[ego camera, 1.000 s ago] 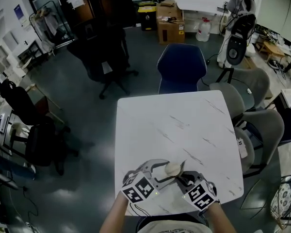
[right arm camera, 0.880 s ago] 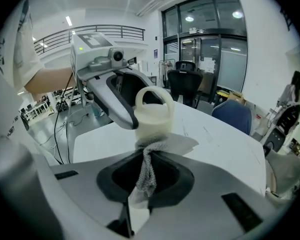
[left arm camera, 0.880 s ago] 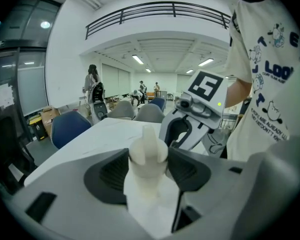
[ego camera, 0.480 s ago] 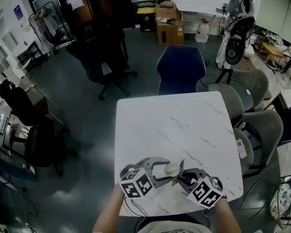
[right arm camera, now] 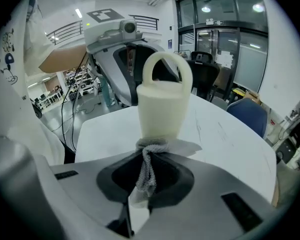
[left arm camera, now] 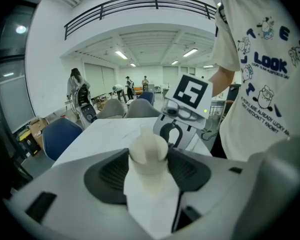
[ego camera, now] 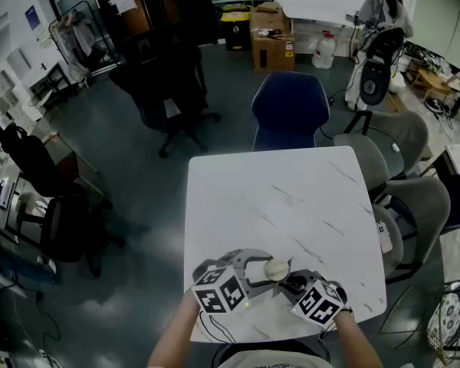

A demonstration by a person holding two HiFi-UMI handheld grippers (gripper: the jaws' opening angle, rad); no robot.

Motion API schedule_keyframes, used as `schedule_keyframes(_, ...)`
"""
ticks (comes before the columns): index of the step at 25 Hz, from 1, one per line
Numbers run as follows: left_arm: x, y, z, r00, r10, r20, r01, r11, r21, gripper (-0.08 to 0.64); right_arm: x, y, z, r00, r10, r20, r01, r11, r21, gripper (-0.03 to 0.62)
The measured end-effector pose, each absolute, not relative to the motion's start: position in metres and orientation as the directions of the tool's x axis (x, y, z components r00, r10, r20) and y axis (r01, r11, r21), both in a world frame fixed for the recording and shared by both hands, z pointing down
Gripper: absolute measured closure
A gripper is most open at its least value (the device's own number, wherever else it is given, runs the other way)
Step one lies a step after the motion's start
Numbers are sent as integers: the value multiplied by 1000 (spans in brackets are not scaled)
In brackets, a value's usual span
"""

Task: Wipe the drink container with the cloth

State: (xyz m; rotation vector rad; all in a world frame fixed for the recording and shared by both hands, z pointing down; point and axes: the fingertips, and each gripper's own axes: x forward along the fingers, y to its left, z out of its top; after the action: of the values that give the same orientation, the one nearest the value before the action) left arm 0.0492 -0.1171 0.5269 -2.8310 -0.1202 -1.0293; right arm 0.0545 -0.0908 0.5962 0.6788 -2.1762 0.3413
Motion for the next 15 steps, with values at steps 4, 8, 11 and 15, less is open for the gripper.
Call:
schedule_keyframes(4,48,-117,527,770,31,637,112,-990,-87,310,50,-89,618,-523,-334,784,-579,815,-39,546)
schedule_keyframes(8,48,-117,526,776,30,631,107,-991,-84,310,47,-87,638,-518,-317,794,-588,806,-62,546)
schedule_keyframes(11,49,-117,526,780,31,625,103,-992,-79,310,47,-88,652,-502,-317,805,-603,795,-63,546)
schedule_keyframes(15,49,-117,526,783,23,621,90,-993,-77,310,46,-88,667,-490,-325,809,-634,770,-75,546)
